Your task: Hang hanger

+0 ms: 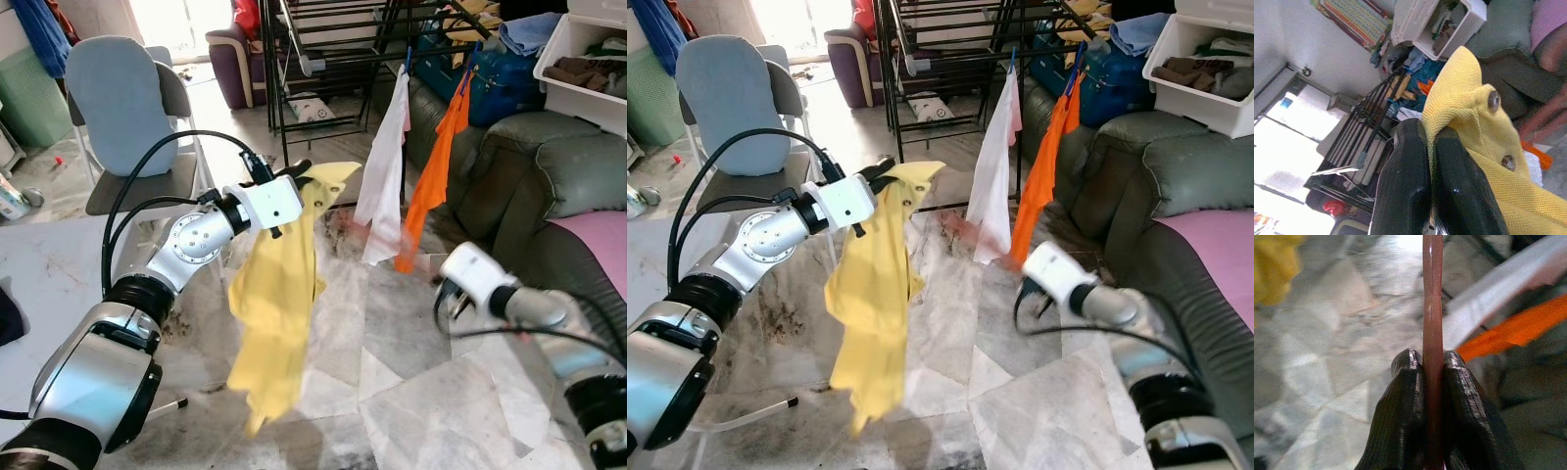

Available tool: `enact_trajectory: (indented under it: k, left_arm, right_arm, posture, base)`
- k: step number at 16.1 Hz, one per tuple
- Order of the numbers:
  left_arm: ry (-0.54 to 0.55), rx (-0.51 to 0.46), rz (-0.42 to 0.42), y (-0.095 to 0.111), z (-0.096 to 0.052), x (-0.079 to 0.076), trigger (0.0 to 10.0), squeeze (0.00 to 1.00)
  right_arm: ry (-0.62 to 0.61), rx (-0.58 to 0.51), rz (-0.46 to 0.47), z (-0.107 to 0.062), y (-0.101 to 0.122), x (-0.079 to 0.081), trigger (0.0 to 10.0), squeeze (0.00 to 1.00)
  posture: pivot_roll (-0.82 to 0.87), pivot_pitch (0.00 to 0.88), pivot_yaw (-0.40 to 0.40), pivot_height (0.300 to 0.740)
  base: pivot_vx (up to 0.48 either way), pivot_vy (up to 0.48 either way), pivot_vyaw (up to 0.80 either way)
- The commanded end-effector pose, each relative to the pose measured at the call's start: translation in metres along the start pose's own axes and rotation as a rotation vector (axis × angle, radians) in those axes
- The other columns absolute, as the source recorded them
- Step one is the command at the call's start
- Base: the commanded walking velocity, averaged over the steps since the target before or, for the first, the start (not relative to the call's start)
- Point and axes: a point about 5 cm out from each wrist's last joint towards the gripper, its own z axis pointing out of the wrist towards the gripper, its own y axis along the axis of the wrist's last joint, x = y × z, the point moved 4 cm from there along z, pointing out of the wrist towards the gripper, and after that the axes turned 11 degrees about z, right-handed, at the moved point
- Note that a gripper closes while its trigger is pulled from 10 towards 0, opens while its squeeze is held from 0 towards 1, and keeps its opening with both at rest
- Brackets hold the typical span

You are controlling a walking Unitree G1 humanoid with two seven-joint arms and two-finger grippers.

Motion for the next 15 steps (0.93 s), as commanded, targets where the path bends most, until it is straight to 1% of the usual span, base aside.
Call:
enact_trajectory:
  k: [1, 2, 3, 4, 6, 7, 8, 11, 13, 15]
  left_arm:
    - [0.009, -0.025, -0.027, 0.002, -0.001, 0.003, 10.0, 0.0]
    - [-0.039, -0.014, -0.032, -0.001, -0.003, -0.006, 10.0, 0.0]
    - [-0.137, 0.021, -0.044, -0.009, -0.008, -0.023, 10.0, 0.0]
    - [-0.181, 0.04, -0.038, -0.012, -0.011, -0.03, 10.0, 0.0]
    - [-0.324, 0.12, 0.158, -0.028, -0.022, -0.042, 10.0, 0.0]
    - [-0.346, 0.154, 0.186, -0.034, -0.023, -0.041, 10.0, 0.0]
    - [-0.347, 0.161, 0.194, -0.035, -0.023, -0.04, 10.0, 0.0]
    - [-0.335, 0.169, 0.218, -0.036, -0.022, -0.038, 10.0, 0.0]
    - [-0.338, 0.164, 0.226, -0.036, -0.022, -0.039, 10.0, 0.0]
    - [-0.319, 0.159, 0.234, -0.035, -0.022, -0.038, 10.0, 0.0]
  right_arm:
    - [-0.02, -0.039, 0.015, -0.003, 0.009, -0.01, 10.0, 0.0]
    - [0.02, -0.047, 0.016, -0.005, 0.01, -0.008, 10.0, 0.0]
    - [0.135, -0.069, -0.009, -0.014, 0.014, -0.002, 10.0, 0.0]
    - [0.191, -0.072, -0.024, -0.018, 0.015, 0.002, 10.0, 0.0]
    - [0.283, 0.002, -0.042, -0.037, 0.005, -0.006, 10.0, 0.0]
    - [0.307, 0.023, -0.031, -0.045, 0.004, -0.011, 10.0, 0.0]
    - [0.322, 0.033, -0.031, -0.049, 0.004, -0.011, 10.0, 0.0]
    - [0.399, 0.087, -0.027, -0.064, -0.003, -0.009, 10.0, 0.0]
    - [0.41, 0.101, -0.02, -0.068, -0.005, -0.01, 10.0, 0.0]
    - [0.517, 0.096, 0.021, -0.073, -0.004, 0.005, 10.0, 0.0]
  posture:
    - [-0.12, 0.0, 0.056, 0.74]
    - [-0.11, 0.0, 0.055, 0.74]
    - [-0.12, 0.0, 0.056, 0.74]
    - [-0.12, 0.0, 0.056, 0.74]
    - [-0.12, 0.0, 0.06, 0.74]
    - [-0.12, 0.0, 0.063, 0.74]
    - [-0.13, 0.0, 0.066, 0.74]
    - [-0.13, 0.0, 0.071, 0.74]
    - [-0.13, 0.0, 0.074, 0.74]
    - [-0.13, 0.0, 0.075, 0.74]
  base:
    - [0.0, 0.0, 0.0]
    - [0.0, 0.0, 0.0]
    - [0.0, 0.0, 0.0]
    - [0.0, 0.0, 0.0]
    - [0.0, 0.0, 0.0]
    - [0.0, 0.0, 0.0]
    - [0.0, 0.0, 0.0]
    - [0.0, 0.0, 0.0]
    - [0.0, 0.0, 0.0]
    - [0.0, 0.0, 0.0]
